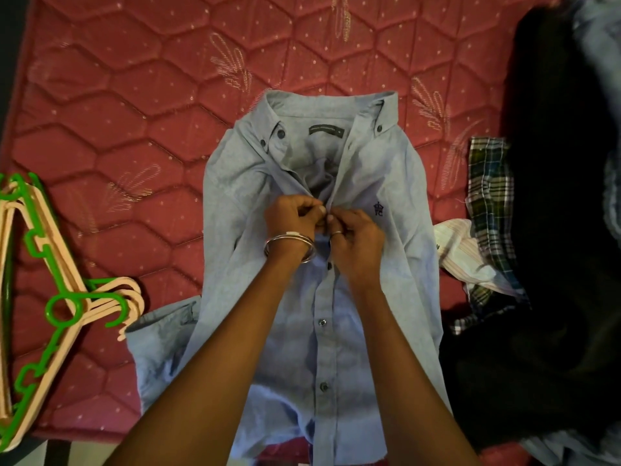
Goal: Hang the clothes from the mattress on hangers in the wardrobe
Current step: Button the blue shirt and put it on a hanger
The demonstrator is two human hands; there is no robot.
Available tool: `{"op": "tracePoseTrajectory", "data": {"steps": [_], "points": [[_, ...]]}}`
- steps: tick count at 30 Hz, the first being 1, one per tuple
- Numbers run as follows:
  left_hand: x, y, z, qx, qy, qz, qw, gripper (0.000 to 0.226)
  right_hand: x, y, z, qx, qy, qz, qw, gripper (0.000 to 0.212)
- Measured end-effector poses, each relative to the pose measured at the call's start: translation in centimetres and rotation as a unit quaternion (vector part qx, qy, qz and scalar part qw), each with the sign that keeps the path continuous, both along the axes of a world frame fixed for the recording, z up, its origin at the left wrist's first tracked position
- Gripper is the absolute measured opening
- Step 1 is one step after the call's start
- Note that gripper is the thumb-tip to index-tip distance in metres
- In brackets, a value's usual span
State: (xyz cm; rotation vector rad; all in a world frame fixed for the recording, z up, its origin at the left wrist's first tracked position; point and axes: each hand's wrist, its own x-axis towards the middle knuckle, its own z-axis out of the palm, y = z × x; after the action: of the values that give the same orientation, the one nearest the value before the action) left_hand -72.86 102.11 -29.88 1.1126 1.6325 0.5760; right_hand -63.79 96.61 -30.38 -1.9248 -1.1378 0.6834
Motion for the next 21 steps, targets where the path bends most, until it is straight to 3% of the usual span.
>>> {"op": "tracePoseTrajectory", "data": {"steps": [5,9,13,18,21], "points": [[-0.2,0.4,0.4,-0.031,-0.001,-0.024,0.999,0.014,1.1,-0.4,-0.6,-0.043,0.185,0.004,0.982,0.019],[-0.3,0.7,1.0,-0.053,-0.034,-0.046,0.997,0.014,2.2,0.4,-0.3,-0.06,0.22,0.021,0.974,0.018],[-0.3,1.2,1.0,-0.082,-0.051,-0.053,0.994,0.01,2.2,0.9,0.2,-0.08,0.315,-0.001,0.946,0.014],[-0.5,1.4,0.8,-0.059,-0.004,-0.087,0.994,0.009,2.0,0.9,0.7,-0.073,0.281,-0.003,0.957,0.011],[-0.4,1.3,0.5,-0.038,0.023,-0.097,0.994,0.013,1.6,0.9,0.6,-0.061,0.21,0.018,0.976,0.01]]}}
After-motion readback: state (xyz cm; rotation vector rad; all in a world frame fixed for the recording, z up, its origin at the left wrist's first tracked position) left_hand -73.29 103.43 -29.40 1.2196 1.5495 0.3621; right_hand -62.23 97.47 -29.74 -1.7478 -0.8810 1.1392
